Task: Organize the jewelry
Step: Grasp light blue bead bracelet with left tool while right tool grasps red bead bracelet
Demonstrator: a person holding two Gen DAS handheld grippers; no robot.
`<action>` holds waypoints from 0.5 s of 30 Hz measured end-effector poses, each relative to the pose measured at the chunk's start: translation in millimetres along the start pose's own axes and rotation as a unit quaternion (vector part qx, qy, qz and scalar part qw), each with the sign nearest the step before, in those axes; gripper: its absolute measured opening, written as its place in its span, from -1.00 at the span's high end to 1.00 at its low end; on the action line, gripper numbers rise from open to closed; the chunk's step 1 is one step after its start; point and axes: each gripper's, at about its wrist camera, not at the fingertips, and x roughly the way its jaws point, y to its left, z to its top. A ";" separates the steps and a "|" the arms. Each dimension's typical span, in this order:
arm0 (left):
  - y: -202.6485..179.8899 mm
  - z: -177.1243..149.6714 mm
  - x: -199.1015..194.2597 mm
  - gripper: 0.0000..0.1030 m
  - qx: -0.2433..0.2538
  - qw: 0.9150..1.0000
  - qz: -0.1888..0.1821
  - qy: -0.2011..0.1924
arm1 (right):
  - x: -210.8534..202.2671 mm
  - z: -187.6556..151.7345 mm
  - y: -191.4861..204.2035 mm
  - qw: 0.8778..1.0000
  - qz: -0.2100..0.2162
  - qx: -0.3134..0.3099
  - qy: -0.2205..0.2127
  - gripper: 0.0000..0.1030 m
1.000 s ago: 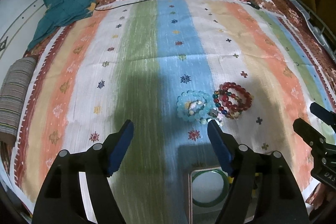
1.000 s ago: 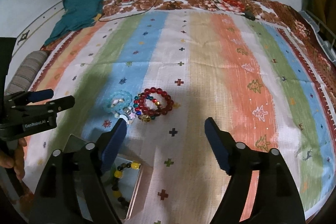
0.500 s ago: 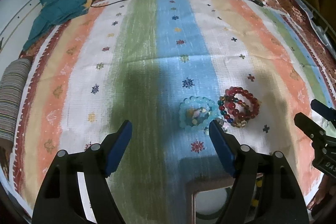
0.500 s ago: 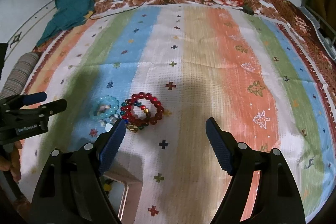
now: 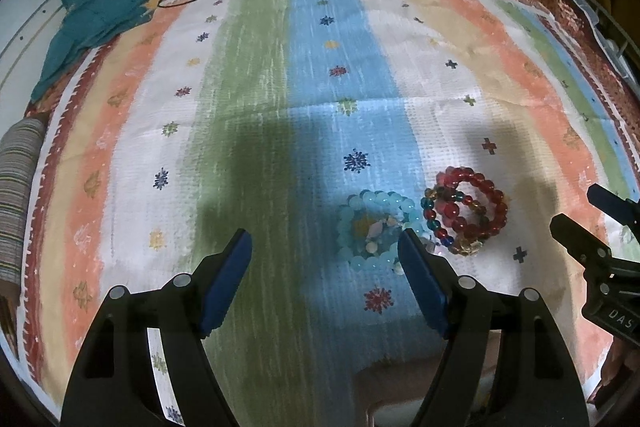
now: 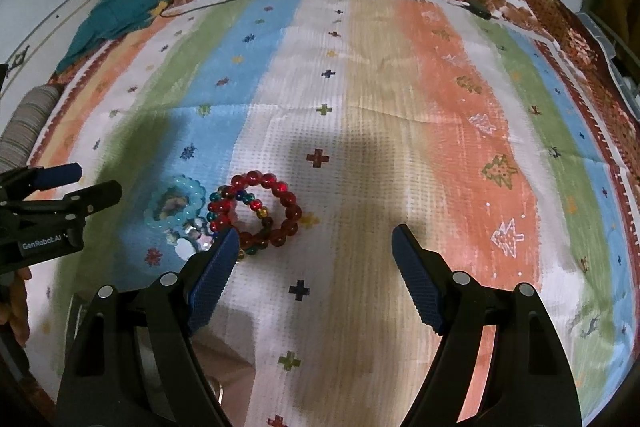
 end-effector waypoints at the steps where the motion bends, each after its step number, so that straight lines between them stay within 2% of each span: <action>1: 0.3 0.6 2.3 -0.45 0.001 1.000 0.001 0.002 | 2.4 0.6 -0.2 1.000 -0.001 0.000 0.002 -0.53; 15: 3.5 6.7 42.5 -0.45 0.014 0.999 0.013 0.037 | 31.6 6.4 0.0 1.000 -0.002 -0.001 0.029 -0.53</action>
